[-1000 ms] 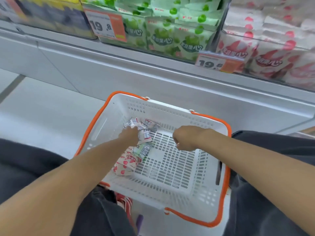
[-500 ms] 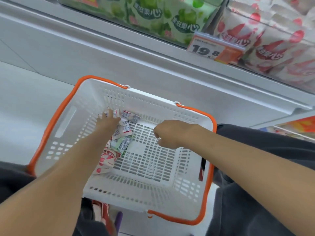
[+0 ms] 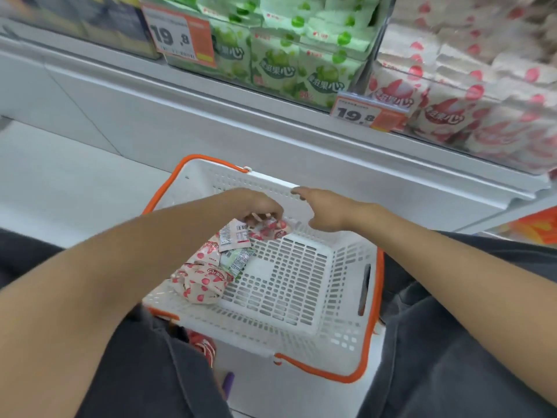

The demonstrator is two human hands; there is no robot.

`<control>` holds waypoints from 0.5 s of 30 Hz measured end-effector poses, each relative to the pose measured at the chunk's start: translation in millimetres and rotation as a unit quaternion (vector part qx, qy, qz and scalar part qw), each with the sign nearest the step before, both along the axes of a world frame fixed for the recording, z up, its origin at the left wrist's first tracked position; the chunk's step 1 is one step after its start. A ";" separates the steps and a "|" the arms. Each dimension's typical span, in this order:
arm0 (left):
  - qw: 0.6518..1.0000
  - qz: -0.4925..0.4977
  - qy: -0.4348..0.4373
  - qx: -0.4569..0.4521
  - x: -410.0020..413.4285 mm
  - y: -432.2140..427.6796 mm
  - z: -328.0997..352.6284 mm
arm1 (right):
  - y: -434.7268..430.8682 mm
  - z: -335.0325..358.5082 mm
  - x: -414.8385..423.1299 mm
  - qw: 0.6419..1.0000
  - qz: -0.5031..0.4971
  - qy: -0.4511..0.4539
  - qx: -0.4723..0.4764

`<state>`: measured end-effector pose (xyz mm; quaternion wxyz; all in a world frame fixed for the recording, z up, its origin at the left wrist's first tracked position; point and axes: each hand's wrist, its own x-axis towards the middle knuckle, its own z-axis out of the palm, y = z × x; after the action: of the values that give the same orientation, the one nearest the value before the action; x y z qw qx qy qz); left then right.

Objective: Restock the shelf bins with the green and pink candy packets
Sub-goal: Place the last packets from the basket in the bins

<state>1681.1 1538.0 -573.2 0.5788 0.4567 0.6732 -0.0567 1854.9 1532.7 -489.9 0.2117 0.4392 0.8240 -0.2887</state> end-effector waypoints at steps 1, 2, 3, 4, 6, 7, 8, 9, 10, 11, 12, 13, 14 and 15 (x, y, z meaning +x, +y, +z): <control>0.999 0.011 -0.035 -0.024 8.5 -1.0 24.6 | -1.2 5.1 0.3 0.999 -0.026 0.035 -0.018; 0.997 0.013 -0.065 -0.038 15.6 -3.8 46.5 | -2.6 11.0 1.1 0.996 -0.044 0.068 -0.035; 0.996 0.013 -0.082 -0.042 21.9 -6.9 65.7 | -2.8 15.9 2.3 0.994 -0.050 0.089 -0.043; 0.995 0.013 -0.090 -0.041 26.4 -11.0 83.4 | -3.1 21.1 4.6 0.993 -0.051 0.097 -0.042; 0.994 0.036 -0.095 -0.029 28.0 -19.8 112.2 | -2.5 31.1 11.2 0.989 -0.073 0.121 -0.041; 0.993 0.059 -0.105 -0.017 25.9 -22.7 121.9 | -1.1 35.2 16.4 0.982 -0.106 0.148 -0.058; 0.989 0.090 -0.116 0.002 23.4 -24.9 130.5 | 0.9 39.5 21.6 0.967 -0.152 0.185 -0.083; 0.985 0.117 -0.123 0.037 22.3 -25.8 137.3 | 2.4 44.5 26.5 0.947 -0.198 0.225 -0.112; 0.978 0.140 -0.124 0.089 22.9 -26.0 141.8 | 3.6 50.1 29.9 0.924 -0.237 0.263 -0.145; 0.970 0.149 -0.118 0.153 24.9 -24.5 143.3 | 5.2 56.0 32.9 0.900 -0.267 0.296 -0.176; 0.958 0.153 -0.112 0.215 29.5 -24.0 144.6 | 6.0 62.6 35.3 0.880 -0.287 0.323 -0.199; 0.946 0.152 -0.117 0.262 34.8 -22.5 143.8 | 7.1 68.1 37.8 0.866 -0.295 0.342 -0.214; 0.937 0.155 -0.127 0.285 39.5 -21.9 142.8 | 8.4 72.5 39.9 0.862 -0.291 0.352 -0.218; 0.932 0.160 -0.143 0.292 42.9 -20.5 139.8 | 9.3 75.4 42.0 0.868 -0.279 0.355 -0.208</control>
<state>1724.0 1517.4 -433.5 0.5113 0.4949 0.6347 0.3014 1896.9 1542.0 -414.5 -0.0977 0.4649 0.6074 -0.6367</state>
